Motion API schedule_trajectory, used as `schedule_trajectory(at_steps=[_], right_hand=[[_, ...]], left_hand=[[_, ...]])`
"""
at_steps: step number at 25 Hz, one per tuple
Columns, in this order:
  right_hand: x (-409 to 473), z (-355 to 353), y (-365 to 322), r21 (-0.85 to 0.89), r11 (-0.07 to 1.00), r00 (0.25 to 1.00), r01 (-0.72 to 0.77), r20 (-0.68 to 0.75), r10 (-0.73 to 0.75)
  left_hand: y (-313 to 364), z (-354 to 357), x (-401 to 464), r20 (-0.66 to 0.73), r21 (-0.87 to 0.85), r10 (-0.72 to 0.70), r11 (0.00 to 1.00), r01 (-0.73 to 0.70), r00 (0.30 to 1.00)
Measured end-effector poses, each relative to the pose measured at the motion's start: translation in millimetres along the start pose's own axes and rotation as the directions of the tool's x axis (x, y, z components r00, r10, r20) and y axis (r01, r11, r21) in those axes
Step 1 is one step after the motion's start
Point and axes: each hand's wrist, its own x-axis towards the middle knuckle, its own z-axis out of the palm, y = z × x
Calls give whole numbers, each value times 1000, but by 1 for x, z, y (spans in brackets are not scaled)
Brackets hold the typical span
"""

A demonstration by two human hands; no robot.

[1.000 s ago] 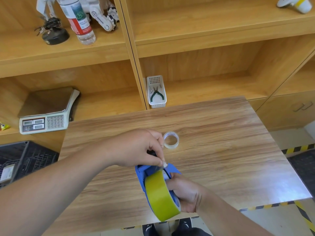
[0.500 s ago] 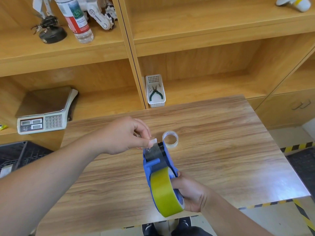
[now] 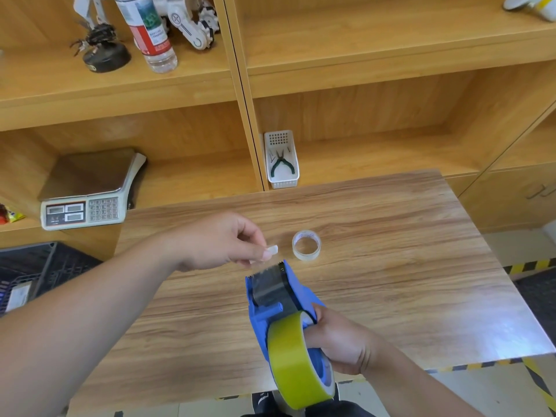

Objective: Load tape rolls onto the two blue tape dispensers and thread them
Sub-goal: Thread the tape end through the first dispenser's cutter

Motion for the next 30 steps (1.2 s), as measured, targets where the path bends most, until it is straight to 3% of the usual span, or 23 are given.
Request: schedule_trajectory(at_steps=[4, 7, 11, 14, 18, 21, 24, 27, 30], right_hand=[[2, -1, -2, -21, 1000, 1000, 10, 19, -10], [4, 3, -1, -27, 999, 1000, 23, 12, -23], [11, 3, 4, -55, 998, 998, 14, 54, -11], [16, 6, 11, -66, 998, 999, -24, 46, 27], [29, 24, 24, -84, 996, 999, -20, 39, 23], [47, 35, 39, -34, 999, 999, -37, 25, 37], [66, 42, 55, 32, 997, 988, -69, -139, 73], [93, 43, 76, 119, 987, 928, -109, -345, 144], [120, 43, 99, 3, 985, 849, -174, -506, 151]], left_hand=[[-10, 13, 1, 138, -218, -94, 968, 123, 986], [-19, 23, 0, 255, -380, -172, 887, 262, 951], [-39, 27, -4, 386, -578, -170, 722, 381, 907], [-54, 30, -4, 433, -602, -154, 685, 411, 888], [-79, 38, -5, 403, -569, -258, 681, 461, 878], [-112, 47, 0, 238, -739, -445, 495, 458, 864], [-166, 55, -4, 6, -882, -608, 370, 291, 794], [-211, 79, -29, 18, -901, -612, 333, 279, 790], [-240, 110, -48, 38, -871, -538, 395, 292, 842]])
